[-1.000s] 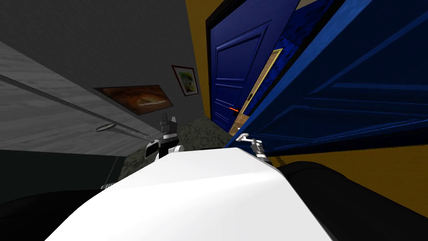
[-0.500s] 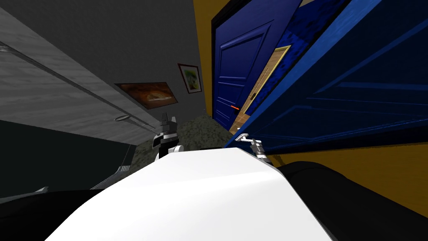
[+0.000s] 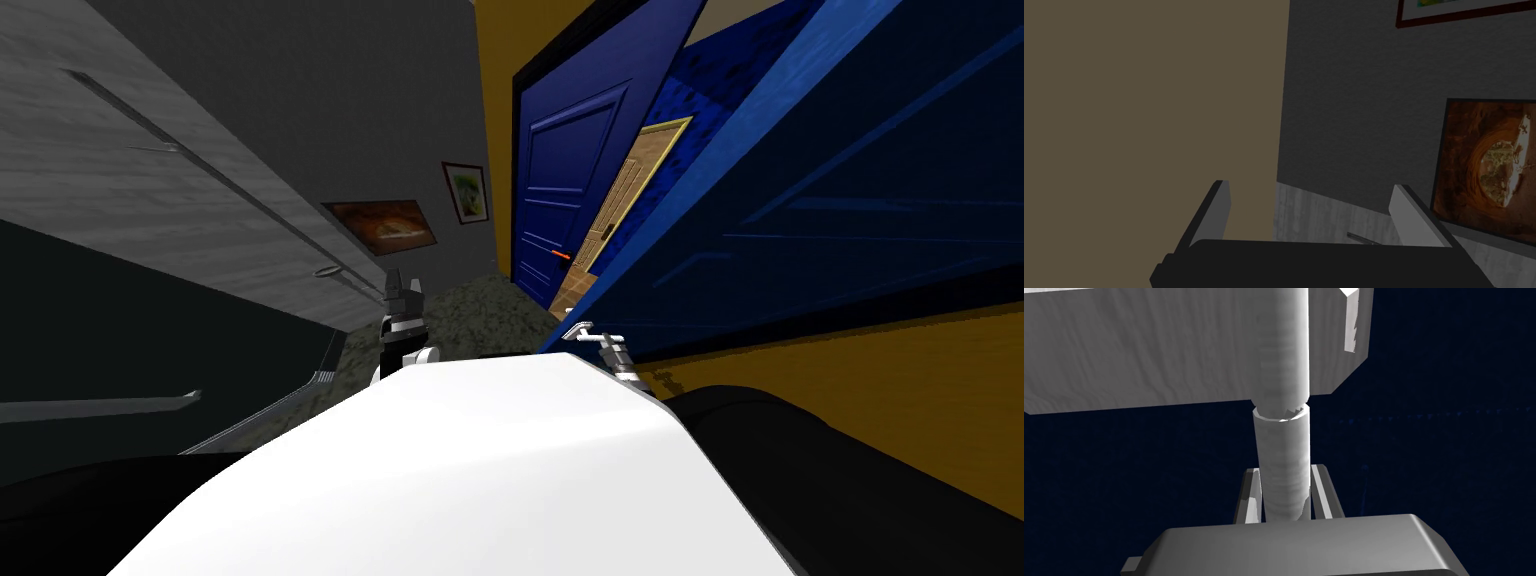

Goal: Pull the door open

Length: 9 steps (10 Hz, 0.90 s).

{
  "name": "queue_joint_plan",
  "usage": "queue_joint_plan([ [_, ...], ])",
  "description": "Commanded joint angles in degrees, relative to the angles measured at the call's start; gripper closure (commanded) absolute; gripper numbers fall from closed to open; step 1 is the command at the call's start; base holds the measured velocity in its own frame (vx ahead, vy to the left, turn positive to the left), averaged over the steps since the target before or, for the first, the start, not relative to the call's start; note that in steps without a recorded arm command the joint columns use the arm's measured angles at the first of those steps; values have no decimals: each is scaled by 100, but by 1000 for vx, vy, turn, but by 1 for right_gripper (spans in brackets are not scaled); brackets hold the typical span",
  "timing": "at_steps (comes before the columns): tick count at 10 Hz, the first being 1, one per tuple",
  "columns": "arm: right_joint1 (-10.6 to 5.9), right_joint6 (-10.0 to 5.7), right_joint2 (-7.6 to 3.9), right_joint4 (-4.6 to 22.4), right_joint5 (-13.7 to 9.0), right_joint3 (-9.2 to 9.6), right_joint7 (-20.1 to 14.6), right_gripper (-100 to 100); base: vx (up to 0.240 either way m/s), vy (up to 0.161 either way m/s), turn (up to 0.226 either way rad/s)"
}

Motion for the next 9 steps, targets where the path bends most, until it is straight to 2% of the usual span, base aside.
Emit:
queue_joint_plan([
  [1,-27,-75,-56,64,14,21,-36,100,-174,-32,141],
  [9,-156,-444,-344,375,74,134,-198,100,-216,-26,126],
])
